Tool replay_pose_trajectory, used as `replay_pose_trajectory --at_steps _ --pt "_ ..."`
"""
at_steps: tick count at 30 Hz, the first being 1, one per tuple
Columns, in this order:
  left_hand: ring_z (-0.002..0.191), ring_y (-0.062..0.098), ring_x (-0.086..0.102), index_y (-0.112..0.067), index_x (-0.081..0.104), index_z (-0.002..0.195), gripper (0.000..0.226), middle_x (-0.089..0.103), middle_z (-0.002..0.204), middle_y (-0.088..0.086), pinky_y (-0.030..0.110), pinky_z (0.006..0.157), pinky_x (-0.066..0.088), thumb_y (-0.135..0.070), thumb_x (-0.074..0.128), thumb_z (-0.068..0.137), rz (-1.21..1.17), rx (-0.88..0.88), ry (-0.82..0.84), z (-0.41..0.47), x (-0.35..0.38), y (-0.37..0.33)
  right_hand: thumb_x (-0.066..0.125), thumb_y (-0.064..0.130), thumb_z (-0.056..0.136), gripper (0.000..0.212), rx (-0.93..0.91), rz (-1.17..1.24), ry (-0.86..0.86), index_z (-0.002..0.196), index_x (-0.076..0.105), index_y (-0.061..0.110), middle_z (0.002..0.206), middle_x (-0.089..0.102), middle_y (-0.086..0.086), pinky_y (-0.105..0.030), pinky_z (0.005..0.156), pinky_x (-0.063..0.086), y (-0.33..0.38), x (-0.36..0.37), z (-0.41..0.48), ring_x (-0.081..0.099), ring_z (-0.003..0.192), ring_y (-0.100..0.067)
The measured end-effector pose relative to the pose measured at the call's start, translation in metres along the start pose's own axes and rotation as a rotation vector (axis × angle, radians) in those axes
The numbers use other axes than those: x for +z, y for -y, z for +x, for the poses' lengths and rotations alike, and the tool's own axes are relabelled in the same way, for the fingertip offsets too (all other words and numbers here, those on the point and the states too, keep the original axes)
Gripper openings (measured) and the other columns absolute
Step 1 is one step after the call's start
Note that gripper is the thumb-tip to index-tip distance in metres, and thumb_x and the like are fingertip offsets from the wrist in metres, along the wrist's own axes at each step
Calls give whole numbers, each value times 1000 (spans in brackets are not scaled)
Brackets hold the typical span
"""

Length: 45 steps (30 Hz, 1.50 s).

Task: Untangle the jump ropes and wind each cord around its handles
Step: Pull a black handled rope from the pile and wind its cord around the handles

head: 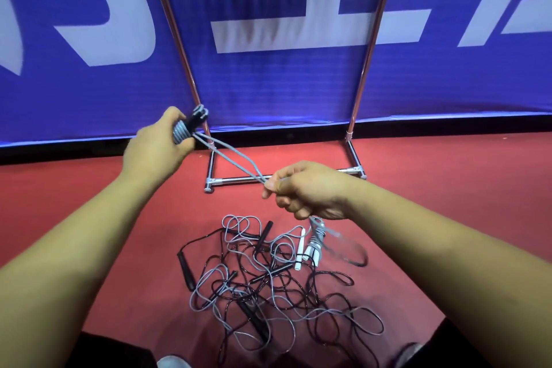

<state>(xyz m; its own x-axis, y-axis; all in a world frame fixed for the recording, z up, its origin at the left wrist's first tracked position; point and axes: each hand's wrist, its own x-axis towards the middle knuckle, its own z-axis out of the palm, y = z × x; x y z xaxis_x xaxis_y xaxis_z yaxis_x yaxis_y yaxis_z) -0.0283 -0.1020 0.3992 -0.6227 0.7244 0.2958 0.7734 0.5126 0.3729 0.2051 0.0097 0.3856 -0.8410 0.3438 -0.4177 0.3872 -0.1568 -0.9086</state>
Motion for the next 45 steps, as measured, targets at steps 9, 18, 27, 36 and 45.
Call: replay_pose_trajectory --at_steps 9,18,27,36,45 --pt "92 39 64 -29 55 110 26 68 100 14 35 69 41 -32 62 85 375 3 139 0 40 11 52 21 100 23 -125 -273 32 82 60 10 47 38 5 -19 41 23 7 25 -12 27 40 -10" --pt "79 24 61 -27 60 90 43 61 82 -4 32 73 52 -68 58 79 570 322 657 -61 85 -39 57 18 97 30 -241 -330 -149 71 65 5 48 30 -1 -19 41 20 28 -6 -10 22 38 -12" --pt "48 7 42 -21 46 60 45 45 53 -5 28 52 36 -58 65 79 233 586 864 -96 65 -90 63 27 93 29 -188 -629 -424 69 69 13 53 41 0 -22 42 28 19 -63 -6 32 49 -14" --pt "50 15 55 -42 53 125 46 60 59 -1 26 45 47 -25 73 87 -771 215 608 -72 25 -86 59 12 95 9 -161 -439 -340 89 65 8 60 41 -5 -18 41 24 -31 -78 17 29 48 -14" --pt "54 25 57 -8 61 99 22 59 70 10 27 48 43 -23 72 87 -790 -124 345 -23 15 -41 46 19 103 25 -184 -350 -37 92 66 8 61 47 -1 -19 42 29 -18 -35 13 37 42 -6"
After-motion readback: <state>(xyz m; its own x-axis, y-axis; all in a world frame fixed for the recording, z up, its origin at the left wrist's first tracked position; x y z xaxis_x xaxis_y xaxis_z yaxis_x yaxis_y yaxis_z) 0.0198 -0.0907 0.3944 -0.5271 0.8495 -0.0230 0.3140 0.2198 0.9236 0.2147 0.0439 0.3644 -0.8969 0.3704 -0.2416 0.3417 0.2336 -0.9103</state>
